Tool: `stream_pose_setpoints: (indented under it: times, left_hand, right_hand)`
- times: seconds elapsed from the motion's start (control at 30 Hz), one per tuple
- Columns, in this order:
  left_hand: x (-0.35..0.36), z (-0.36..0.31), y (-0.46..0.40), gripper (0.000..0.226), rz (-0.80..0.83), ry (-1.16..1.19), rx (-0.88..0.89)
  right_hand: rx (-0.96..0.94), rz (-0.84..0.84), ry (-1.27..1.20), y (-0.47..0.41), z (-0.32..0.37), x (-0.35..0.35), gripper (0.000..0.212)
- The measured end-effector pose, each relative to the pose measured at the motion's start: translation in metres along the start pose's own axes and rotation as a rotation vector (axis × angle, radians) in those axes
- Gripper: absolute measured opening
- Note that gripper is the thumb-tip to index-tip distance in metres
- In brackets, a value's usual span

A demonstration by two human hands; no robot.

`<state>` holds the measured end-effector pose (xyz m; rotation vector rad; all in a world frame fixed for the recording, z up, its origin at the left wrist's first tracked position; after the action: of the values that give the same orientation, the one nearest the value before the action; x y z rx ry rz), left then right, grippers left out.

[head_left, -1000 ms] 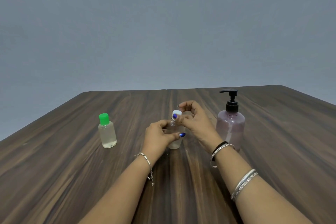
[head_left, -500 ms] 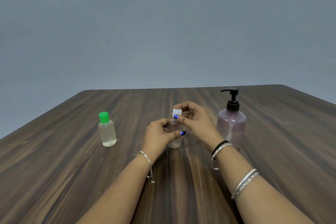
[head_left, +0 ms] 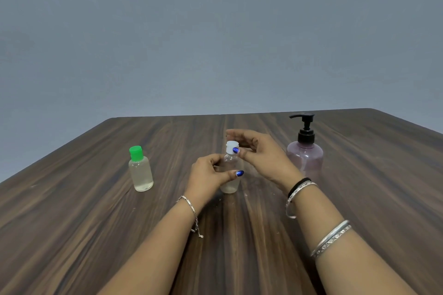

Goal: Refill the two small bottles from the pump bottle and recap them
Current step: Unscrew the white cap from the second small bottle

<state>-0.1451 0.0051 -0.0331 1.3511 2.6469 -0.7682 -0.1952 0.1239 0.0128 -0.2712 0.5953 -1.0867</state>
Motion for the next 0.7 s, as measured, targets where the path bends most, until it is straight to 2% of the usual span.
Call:
stream_pose_setpoints:
  times: [0.1,0.2,0.23,0.37,0.5,0.6,0.7]
  left_hand:
    - [0.001,-0.001,0.002,0.024,0.025,-0.024,0.021]
    - [0.003,-0.001,0.003,0.024,0.040,-0.063,0.041]
    - [0.003,-0.001,0.003,0.024,0.046,-0.077,0.042]
    - [0.001,0.000,0.001,0.023,0.083,-0.074,0.035]
    - [-0.004,0.003,-0.003,0.025,0.080,-0.055,0.005]
    - [-0.009,0.008,-0.007,0.028,0.027,-0.036,-0.020]
    - [-0.016,0.012,-0.011,0.031,-0.032,-0.010,-0.051]
  right_hand:
    - [0.007,-0.052,0.060,0.002,0.004,-0.004,0.031]
    - [-0.096,-0.114,0.389,0.002,0.007,-0.005,0.022]
    - [-0.114,-0.104,0.430,0.001,0.007,-0.004,0.020]
    - [-0.098,-0.061,0.298,0.000,0.008,-0.006,0.022]
    - [-0.086,-0.105,0.195,-0.003,0.011,-0.018,0.027]
    - [-0.063,-0.111,0.363,-0.006,0.001,-0.021,0.027]
    - [-0.027,0.019,0.652,-0.007,-0.011,-0.011,0.029]
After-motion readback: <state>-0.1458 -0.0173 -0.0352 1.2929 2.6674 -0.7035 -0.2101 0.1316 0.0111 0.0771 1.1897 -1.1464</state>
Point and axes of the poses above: each hand's wrist, its own y-axis away from the middle knuckle, its own x-axis out of the palm, z = x × y, the point moved 5 cm from there along -y, towards the middle knuckle, and after that the axes turned 9 degrees about -z, right-handed, at the moved point
